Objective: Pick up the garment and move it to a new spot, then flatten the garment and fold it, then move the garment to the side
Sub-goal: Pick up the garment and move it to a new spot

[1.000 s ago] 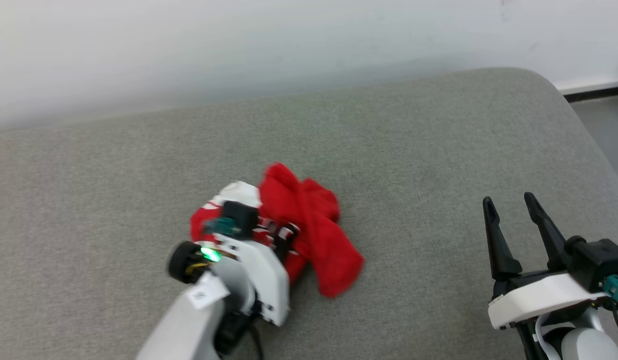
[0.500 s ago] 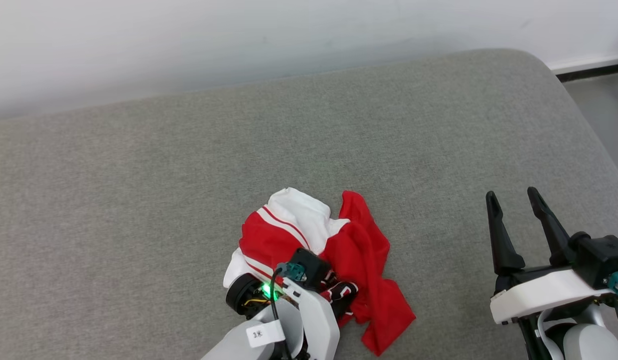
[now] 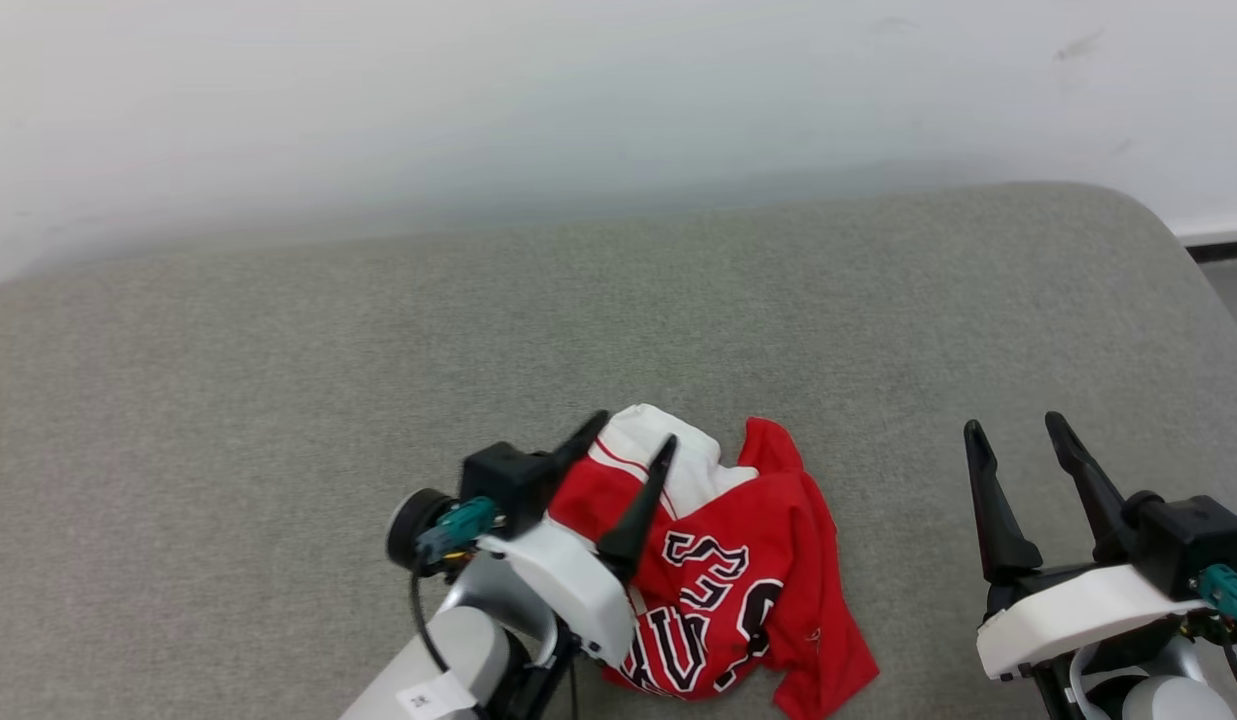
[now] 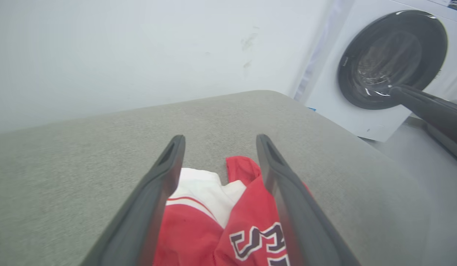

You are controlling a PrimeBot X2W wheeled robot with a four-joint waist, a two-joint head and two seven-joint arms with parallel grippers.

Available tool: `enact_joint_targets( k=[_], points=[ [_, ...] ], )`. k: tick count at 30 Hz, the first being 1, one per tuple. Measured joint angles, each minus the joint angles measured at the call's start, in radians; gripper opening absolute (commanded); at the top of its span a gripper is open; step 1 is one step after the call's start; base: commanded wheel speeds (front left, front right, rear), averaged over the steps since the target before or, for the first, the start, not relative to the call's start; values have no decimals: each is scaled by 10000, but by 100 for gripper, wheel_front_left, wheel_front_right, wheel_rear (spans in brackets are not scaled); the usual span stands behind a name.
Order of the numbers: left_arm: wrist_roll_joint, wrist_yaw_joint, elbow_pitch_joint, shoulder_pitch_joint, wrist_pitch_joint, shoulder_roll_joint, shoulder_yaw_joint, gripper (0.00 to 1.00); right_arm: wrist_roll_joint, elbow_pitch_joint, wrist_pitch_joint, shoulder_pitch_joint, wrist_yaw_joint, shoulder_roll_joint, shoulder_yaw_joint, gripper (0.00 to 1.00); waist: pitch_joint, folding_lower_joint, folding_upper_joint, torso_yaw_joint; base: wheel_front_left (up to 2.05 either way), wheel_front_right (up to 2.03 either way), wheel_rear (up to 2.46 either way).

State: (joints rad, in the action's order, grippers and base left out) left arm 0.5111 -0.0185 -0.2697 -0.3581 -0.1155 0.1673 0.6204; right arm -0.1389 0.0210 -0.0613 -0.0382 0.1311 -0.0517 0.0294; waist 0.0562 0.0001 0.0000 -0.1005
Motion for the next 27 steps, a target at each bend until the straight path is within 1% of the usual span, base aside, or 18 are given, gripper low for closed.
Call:
enact_joint_targets(
  k=[3, 8, 12, 19, 23, 27],
  points=[
    [-23, 458, 65, 225, -669, 111, -500, 100, 38, 36, 75, 52, 0, 4, -38, 100, -170, 0, 0, 201, 0, 0, 0],
    [19, 1246, 203, 800, -1258, 307, -1388, 100, 71, 52, 182, 296, 0, 2, -2, 100, -434, -1, 0, 457, 0, 0, 0],
    [-63, 1611, 447, 1316, -1421, 614, -2034, 100, 82, 82, 259, 437, 0, 4, 19, 100, -576, -1, 0, 580, 0, 0, 0],
    [-151, 1969, 892, 2179, -1446, 1072, -2936, 100, 159, 123, 418, 662, 0, 4, 98, 100, -735, -1, 0, 736, 0, 0, 0],
    [-182, 2077, 1166, 2703, -1448, 1267, -3287, 100, 157, 144, 462, 824, 0, 4, 127, 100, -837, -1, 0, 823, 0, 0, 0],
    [-176, 2077, 1302, 3081, -1459, 1432, -3438, 100, 155, 184, 537, 878, 0, 4, 169, 100, -903, -1, 0, 892, 0, 0, 0]
  ],
)
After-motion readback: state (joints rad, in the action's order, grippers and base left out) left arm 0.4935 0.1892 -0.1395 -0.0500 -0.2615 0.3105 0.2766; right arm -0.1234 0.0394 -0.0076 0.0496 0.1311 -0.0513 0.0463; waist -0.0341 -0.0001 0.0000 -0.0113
